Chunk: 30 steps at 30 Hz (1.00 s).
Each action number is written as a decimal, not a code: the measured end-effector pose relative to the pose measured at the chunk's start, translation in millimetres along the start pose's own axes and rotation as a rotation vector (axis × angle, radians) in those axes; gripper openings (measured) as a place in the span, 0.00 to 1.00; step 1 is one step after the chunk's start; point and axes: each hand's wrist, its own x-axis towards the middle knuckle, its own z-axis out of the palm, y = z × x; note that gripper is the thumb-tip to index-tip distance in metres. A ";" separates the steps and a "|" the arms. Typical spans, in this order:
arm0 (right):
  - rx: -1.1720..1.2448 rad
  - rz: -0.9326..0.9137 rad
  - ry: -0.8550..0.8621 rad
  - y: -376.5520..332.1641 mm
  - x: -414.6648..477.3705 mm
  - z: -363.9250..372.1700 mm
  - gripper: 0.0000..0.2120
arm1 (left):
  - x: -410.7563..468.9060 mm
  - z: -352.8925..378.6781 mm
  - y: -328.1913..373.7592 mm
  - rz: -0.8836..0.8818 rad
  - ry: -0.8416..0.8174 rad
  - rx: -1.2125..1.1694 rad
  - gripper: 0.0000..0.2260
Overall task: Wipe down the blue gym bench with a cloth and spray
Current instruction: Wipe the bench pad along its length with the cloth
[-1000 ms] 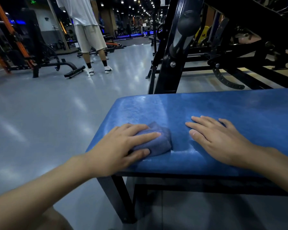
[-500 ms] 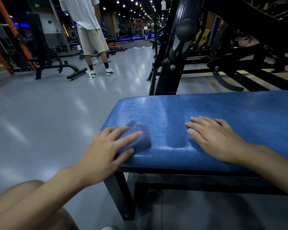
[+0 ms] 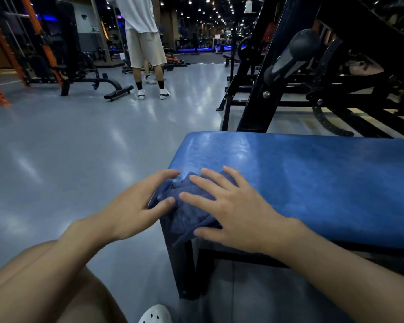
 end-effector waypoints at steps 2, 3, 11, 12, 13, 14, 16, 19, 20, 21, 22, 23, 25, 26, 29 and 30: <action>-0.088 -0.007 -0.043 -3.4 9.4 1.0 0.29 | -3.0 1.7 -7.5 0.003 -0.033 0.022 0.23; -0.113 0.000 -0.047 -4.6 11.3 1.9 0.28 | -3.3 2.3 -9.6 0.007 -0.040 0.032 0.24; -0.202 0.099 0.099 -13.6 6.0 12.6 0.27 | 1.5 1.2 -17.7 0.035 -0.047 -0.029 0.23; -0.183 0.087 0.091 -18.7 9.3 16.0 0.29 | 2.1 1.3 -18.4 0.036 -0.043 -0.047 0.23; -0.170 0.072 0.089 -23.4 13.0 19.6 0.29 | 2.9 0.9 -19.1 0.036 -0.043 -0.065 0.22; -0.165 0.059 0.096 -27.1 16.3 23.3 0.28 | 3.7 0.3 -19.4 0.033 -0.047 -0.082 0.22; -0.168 0.059 0.140 -29.4 19.1 28.9 0.24 | 4.7 -1.0 -18.8 0.021 -0.061 -0.108 0.24; -0.170 0.103 0.255 -23.9 11.2 32.6 0.19 | 4.8 -1.4 -18.7 0.013 -0.074 -0.085 0.26; -0.167 0.116 0.293 -20.4 5.8 32.6 0.19 | 4.8 -1.0 -18.5 0.017 -0.070 -0.054 0.26; -0.164 0.133 0.323 -16.6 -0.9 32.8 0.19 | 4.7 -0.6 -18.1 0.023 -0.063 -0.016 0.25; -0.160 0.158 0.351 -12.0 -8.8 33.5 0.19 | 4.7 0.1 -17.0 0.033 -0.054 0.024 0.25; -0.158 0.191 0.379 -7.4 -17.3 34.4 0.19 | 4.7 1.0 -14.9 0.055 -0.044 0.060 0.24; -0.153 0.280 0.430 -3.2 -30.6 36.3 0.18 | 5.3 3.3 -11.9 0.128 -0.030 0.130 0.21; -0.151 0.339 0.449 -6.0 -32.0 37.2 0.18 | 6.1 4.6 -12.1 0.157 -0.018 0.162 0.20; -0.125 0.564 0.484 -32.4 -13.5 41.7 0.17 | 10.4 5.6 -14.0 0.166 0.010 0.174 0.19; -0.116 0.607 0.490 -42.0 -4.2 44.1 0.18 | 11.7 5.3 -14.3 0.168 0.013 0.167 0.19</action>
